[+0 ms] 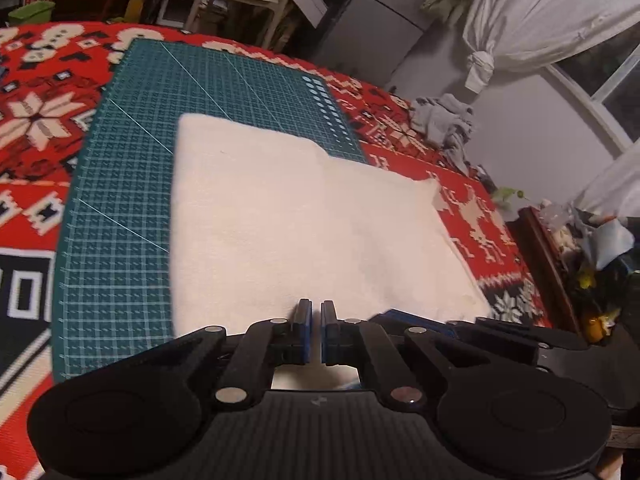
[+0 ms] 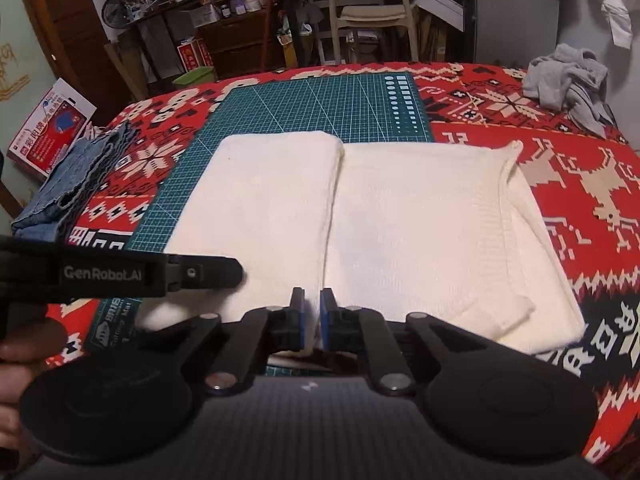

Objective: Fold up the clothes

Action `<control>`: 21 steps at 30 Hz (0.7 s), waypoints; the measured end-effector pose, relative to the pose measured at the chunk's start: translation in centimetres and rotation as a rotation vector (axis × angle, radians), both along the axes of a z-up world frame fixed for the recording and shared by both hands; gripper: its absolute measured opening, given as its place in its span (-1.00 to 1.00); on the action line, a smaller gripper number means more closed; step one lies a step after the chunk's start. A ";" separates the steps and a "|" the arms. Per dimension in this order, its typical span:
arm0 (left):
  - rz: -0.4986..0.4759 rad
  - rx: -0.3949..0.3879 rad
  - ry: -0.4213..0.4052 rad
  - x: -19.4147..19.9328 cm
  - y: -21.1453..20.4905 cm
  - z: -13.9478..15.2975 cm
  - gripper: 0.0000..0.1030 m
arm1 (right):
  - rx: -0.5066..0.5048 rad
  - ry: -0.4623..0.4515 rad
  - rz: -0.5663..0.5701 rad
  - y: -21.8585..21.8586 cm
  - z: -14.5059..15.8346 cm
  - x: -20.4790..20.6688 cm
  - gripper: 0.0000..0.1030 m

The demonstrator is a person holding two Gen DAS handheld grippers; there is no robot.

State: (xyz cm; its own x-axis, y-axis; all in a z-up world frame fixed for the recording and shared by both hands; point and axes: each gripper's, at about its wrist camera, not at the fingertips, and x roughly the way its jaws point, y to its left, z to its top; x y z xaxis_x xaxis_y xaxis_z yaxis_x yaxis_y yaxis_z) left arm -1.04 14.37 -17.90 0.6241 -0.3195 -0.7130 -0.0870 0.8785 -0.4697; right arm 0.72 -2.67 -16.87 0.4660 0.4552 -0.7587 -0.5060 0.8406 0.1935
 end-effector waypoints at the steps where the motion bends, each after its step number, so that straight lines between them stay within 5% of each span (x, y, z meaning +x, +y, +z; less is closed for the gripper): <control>1: -0.003 -0.001 0.000 -0.1 -0.2 0.0 -0.95 | 0.000 0.001 0.000 -0.1 0.1 -0.1 -0.80; 7: 0.018 0.007 -0.036 -1.8 0.1 1.7 -0.95 | 0.032 -0.012 -0.001 -0.7 1.1 -0.5 -0.80; 21: 0.065 0.069 -0.006 -3.6 1.8 0.7 -0.94 | -0.003 -0.037 0.114 3.4 0.3 -2.8 -0.80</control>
State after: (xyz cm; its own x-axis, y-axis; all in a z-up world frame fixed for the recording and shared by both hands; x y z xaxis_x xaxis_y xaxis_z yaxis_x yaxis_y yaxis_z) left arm -4.68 16.18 -17.24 0.6461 -0.2281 -0.7284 -0.1424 0.9015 -0.4087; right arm -2.08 0.71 -16.62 0.4386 0.5050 -0.7434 -0.6053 0.7774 0.1710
